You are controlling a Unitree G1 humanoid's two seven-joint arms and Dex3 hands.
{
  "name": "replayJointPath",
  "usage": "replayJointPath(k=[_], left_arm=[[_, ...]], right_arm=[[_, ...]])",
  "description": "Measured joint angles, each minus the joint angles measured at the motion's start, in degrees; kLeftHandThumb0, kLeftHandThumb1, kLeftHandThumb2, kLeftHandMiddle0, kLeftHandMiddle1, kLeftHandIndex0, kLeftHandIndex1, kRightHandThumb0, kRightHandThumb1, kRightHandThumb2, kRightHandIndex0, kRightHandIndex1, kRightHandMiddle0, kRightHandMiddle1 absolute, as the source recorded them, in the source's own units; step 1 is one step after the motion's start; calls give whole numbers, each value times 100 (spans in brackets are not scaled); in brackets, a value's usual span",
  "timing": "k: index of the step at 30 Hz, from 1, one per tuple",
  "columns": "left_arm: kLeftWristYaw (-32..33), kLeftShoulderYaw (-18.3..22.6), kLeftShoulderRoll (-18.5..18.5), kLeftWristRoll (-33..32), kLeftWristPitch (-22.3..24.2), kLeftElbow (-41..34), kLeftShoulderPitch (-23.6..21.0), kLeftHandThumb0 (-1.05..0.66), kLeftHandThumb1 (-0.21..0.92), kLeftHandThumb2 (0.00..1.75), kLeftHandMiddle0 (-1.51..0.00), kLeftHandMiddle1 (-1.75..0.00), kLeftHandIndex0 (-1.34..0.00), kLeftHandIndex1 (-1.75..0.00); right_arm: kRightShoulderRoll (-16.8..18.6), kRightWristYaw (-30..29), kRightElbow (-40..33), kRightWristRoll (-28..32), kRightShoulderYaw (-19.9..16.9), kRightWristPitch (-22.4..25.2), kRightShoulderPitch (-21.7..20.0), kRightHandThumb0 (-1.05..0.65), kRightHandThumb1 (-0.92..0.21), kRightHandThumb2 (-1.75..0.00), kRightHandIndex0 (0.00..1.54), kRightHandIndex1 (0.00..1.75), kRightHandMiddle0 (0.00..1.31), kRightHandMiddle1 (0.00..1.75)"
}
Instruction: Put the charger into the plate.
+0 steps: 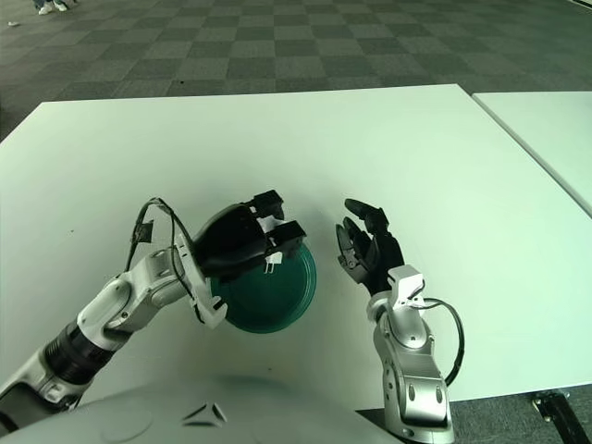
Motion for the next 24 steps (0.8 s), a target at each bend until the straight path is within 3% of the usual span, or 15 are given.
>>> replayJointPath(k=[20, 24], left_arm=[[138, 31, -169, 7, 51, 18, 172, 0, 6, 160, -81, -168, -59, -175], [99, 31, -207, -35, 112, 39, 202, -1, 9, 150, -76, -173, -71, -151]], right_arm=[[5, -19, -1, -4, 46, 50, -33, -56, -87, -54, 29, 0, 0, 84], [5, -19, -2, -4, 46, 61, -43, -56, -87, -54, 29, 0, 0, 84]])
